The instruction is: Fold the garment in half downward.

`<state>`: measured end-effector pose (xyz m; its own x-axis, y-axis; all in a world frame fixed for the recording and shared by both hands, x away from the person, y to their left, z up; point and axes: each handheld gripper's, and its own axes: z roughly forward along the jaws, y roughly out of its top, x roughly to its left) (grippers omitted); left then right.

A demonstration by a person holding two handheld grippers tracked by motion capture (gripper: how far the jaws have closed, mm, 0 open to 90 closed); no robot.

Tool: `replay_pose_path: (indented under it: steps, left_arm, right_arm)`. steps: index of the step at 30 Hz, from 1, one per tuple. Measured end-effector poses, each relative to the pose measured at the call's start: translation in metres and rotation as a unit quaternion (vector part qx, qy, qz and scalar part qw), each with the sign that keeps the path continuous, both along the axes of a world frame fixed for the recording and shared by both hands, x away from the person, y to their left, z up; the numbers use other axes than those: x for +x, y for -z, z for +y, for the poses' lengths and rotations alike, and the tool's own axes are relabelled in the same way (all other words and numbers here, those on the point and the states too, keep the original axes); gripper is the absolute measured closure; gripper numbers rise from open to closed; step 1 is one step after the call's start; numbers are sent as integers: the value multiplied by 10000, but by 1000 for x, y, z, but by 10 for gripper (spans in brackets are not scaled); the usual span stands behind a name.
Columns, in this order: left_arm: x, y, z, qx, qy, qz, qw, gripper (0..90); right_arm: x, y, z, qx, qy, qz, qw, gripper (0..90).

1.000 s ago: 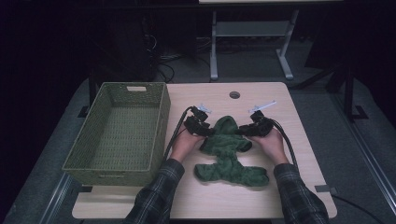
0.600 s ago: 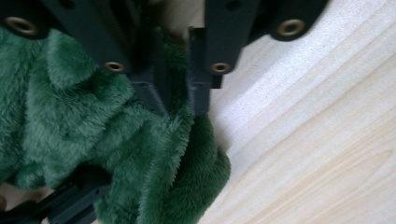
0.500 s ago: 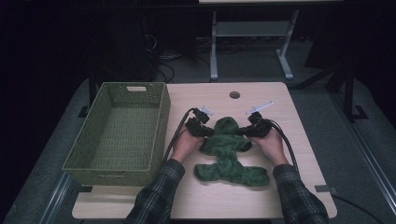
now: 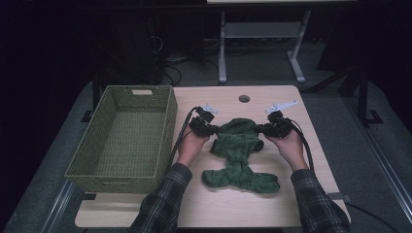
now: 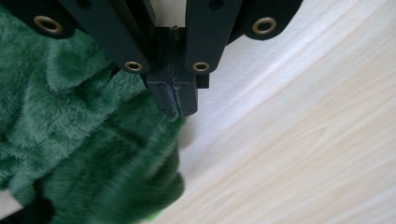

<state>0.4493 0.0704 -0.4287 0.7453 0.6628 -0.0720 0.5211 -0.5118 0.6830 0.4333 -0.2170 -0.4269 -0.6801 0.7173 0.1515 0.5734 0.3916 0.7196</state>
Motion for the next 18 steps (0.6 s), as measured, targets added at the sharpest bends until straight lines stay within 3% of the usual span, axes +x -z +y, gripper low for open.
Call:
replay_pose_path:
  steps: [3, 5, 12, 16, 18]
  left_arm:
    - [2, 6, 1, 78, -195, -85, 9997, 900]
    - [3, 13, 1, 131, -238, -23, 9996, 900]
    - [6, 28, -2, 264, -240, 15, 9994, 900]
    - [7, 31, -4, 301, -181, 40, 9994, 889]
    - [6, 27, -2, 130, -215, 54, 9997, 865]
  right_arm:
    - [3, 8, -3, -223, 42, 71, 9997, 861]
    - [6, 15, -4, -307, 65, 184, 9993, 860]
    - [10, 36, 1, -627, 64, 453, 9970, 855]
    - [11, 36, 1, -609, 117, 456, 9970, 795]
    - [10, 32, -1, -530, 153, 457, 9974, 754]
